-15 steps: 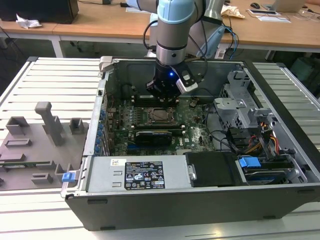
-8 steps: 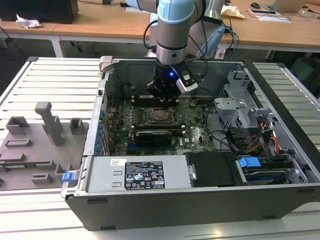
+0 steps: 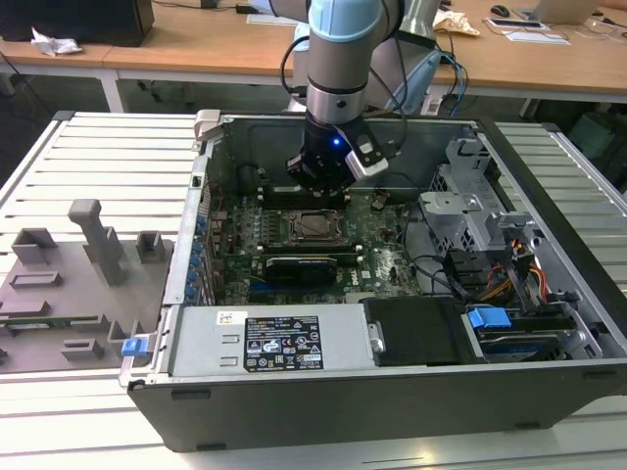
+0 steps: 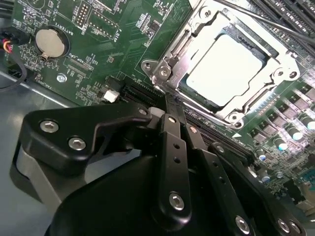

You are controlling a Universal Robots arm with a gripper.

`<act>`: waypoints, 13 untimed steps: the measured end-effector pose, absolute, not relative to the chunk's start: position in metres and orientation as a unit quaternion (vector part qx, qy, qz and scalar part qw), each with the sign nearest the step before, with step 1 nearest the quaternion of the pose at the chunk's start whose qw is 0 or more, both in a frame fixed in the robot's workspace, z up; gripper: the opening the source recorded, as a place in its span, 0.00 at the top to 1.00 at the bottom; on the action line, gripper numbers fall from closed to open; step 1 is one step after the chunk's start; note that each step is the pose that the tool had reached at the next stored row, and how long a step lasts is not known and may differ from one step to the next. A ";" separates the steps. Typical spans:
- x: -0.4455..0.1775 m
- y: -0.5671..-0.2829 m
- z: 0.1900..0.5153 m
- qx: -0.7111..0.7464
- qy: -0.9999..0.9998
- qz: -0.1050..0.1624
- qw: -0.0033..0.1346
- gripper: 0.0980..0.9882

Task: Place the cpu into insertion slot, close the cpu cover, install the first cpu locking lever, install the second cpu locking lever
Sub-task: 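Install the first cpu locking lever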

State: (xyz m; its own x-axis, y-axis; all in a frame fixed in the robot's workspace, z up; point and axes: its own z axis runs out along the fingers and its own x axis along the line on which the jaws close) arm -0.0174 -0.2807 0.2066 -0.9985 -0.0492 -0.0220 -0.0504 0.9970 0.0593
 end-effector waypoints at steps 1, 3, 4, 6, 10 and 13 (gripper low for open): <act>-0.017 -0.281 0.209 -0.025 0.999 0.030 0.010 0.99; -0.017 -0.281 0.209 -0.025 0.999 0.030 0.010 0.99; -0.017 -0.281 0.209 -0.025 0.999 0.030 0.010 0.99; -0.017 -0.282 0.209 -0.025 0.999 0.030 0.010 0.99; -0.017 -0.285 0.209 -0.025 0.999 0.030 0.010 0.99; -0.017 -0.286 0.209 -0.025 0.999 0.030 0.010 0.99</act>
State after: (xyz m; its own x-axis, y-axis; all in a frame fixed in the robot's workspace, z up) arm -0.0173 -0.2862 0.2091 -0.9985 -0.0492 -0.0220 -0.0505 0.9970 0.0593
